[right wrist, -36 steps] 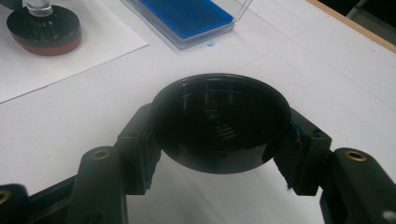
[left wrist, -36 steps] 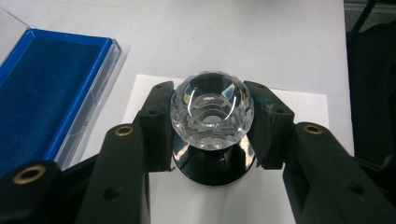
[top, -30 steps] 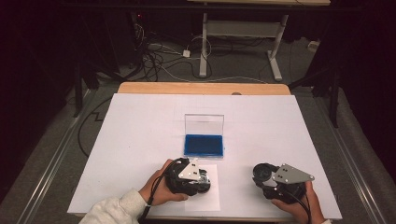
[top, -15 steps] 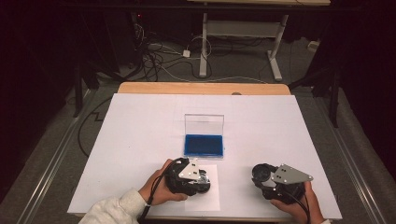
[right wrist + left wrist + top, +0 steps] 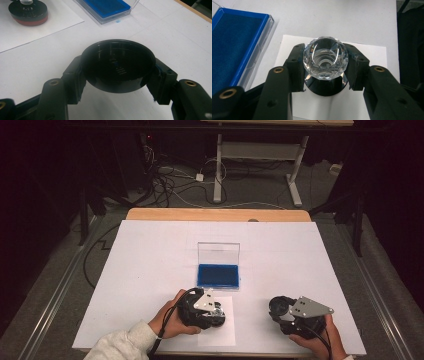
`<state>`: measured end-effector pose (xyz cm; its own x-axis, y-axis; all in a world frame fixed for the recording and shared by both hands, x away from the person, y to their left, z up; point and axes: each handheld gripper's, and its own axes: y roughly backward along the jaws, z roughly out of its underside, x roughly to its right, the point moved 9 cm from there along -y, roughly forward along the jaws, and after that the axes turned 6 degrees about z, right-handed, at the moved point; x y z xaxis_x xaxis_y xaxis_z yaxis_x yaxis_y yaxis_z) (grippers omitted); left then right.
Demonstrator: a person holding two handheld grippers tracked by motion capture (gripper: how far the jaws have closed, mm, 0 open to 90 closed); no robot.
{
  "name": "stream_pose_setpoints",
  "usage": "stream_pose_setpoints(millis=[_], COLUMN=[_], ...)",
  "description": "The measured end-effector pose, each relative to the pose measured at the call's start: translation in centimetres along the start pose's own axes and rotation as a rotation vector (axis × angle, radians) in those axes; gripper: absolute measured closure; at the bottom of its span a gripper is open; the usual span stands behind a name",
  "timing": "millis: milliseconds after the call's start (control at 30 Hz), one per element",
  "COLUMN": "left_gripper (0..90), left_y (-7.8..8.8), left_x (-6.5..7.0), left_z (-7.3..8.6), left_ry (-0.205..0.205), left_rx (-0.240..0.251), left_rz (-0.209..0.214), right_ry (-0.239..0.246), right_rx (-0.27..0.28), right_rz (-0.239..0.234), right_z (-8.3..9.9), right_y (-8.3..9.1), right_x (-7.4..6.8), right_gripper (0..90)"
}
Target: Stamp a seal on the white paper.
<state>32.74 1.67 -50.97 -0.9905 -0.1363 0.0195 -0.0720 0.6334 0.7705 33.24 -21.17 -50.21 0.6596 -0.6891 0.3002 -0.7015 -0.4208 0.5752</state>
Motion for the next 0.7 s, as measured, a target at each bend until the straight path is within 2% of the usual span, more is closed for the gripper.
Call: stream_pose_setpoints(millis=[133,600,700], left_gripper=[54.6,54.6,54.6], left_y=[0.01,-0.04,-0.16], left_x=[-0.02,0.04,0.17], left_z=[0.02,0.01,-0.19], left_ry=[0.013,0.008,0.001], left_rx=[-0.001,-0.008,-0.016], left_rz=[0.012,0.006,-0.009], right_ry=[-0.004,-0.001,-0.001], right_rx=[-0.002,-0.007,-0.008], right_rz=[-0.002,-0.005,-0.005], right_z=[0.04,0.10,0.12], right_y=[0.00,-0.10,-0.11], right_x=[-0.01,-0.11,-0.09], right_gripper=[38.6,38.6,38.6])
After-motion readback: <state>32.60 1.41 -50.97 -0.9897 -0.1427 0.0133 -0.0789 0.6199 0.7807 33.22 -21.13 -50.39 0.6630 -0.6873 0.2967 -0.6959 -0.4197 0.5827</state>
